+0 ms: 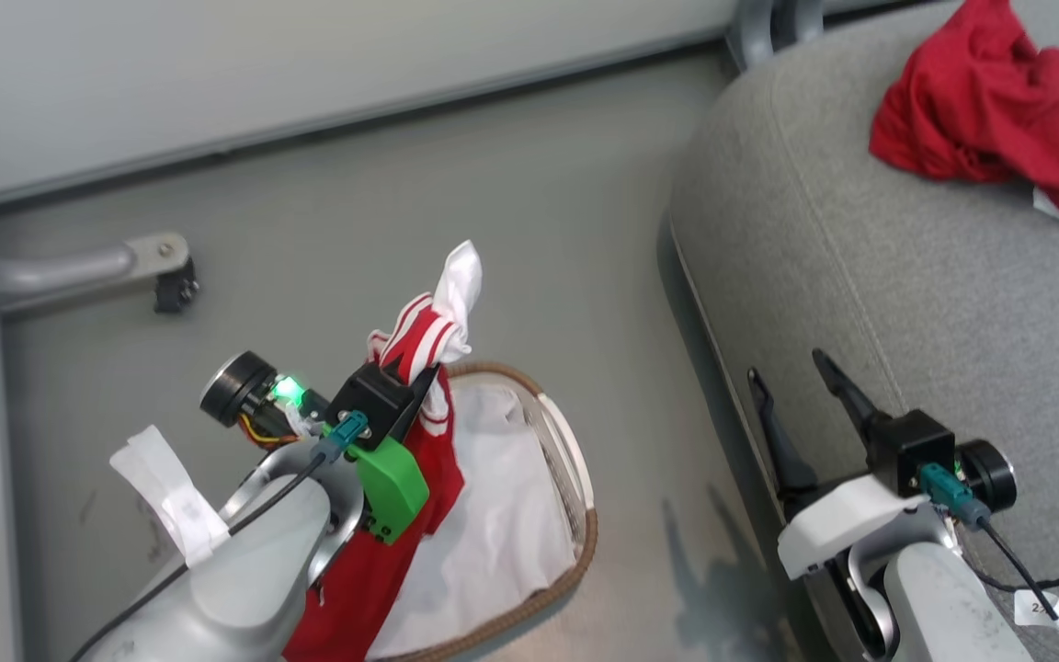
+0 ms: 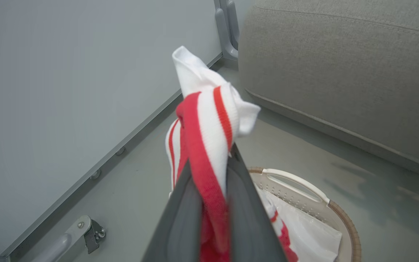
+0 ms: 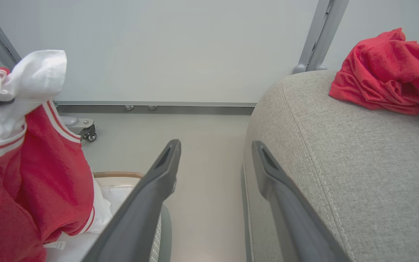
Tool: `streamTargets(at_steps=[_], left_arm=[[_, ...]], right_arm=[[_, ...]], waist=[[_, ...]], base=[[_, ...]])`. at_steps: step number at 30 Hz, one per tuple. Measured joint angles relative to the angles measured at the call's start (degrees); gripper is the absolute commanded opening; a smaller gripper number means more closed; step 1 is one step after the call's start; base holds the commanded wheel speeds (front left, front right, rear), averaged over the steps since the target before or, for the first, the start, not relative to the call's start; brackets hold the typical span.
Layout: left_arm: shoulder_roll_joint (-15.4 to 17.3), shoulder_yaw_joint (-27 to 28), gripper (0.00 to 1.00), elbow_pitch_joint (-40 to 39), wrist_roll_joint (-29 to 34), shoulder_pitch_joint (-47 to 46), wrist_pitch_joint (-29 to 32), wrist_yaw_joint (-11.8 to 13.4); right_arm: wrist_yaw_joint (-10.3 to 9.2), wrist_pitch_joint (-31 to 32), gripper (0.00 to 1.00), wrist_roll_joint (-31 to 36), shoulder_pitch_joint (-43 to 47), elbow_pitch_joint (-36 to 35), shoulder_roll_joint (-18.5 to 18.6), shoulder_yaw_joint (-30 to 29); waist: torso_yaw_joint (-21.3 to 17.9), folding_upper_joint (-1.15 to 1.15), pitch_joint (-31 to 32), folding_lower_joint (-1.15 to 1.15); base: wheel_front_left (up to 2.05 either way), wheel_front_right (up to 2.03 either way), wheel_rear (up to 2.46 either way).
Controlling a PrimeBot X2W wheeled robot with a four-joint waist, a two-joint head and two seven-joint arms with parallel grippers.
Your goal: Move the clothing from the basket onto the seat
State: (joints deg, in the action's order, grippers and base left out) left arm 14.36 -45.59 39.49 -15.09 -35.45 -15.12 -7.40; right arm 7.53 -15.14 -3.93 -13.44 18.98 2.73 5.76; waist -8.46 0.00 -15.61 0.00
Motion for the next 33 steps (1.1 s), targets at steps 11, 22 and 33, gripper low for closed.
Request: streamTargets(at_steps=[11, 22, 33], left_arm=[[2.9, -4.41, 0.0, -6.41, -5.42, -8.55, 0.0, 0.0], [1.21, -7.81, 0.0, -6.2, -6.83, -17.97, -0.01, -0.01], [-0.51, -10.21, 0.0, -4.39, -8.58, -23.03, 0.0, -0.09]], right_arm=[[0.0, 0.0, 1.0, 0.48, 3.43, 0.41, 0.02, 1.18], [0.0, 0.0, 1.0, 0.47, 3.16, 0.8, 0.02, 3.64], [0.0, 0.0, 1.0, -2.35, -0.13, 0.35, 0.05, 10.1]], waist=[[2.39, 0.0, 13.38, 0.0], [2.77, 0.0, 18.63, 0.0], [2.55, 0.0, 19.0, 0.0]], base=[[0.0, 0.0, 0.0], [0.0, 0.0, 0.0], [0.0, 0.0, 0.0]])
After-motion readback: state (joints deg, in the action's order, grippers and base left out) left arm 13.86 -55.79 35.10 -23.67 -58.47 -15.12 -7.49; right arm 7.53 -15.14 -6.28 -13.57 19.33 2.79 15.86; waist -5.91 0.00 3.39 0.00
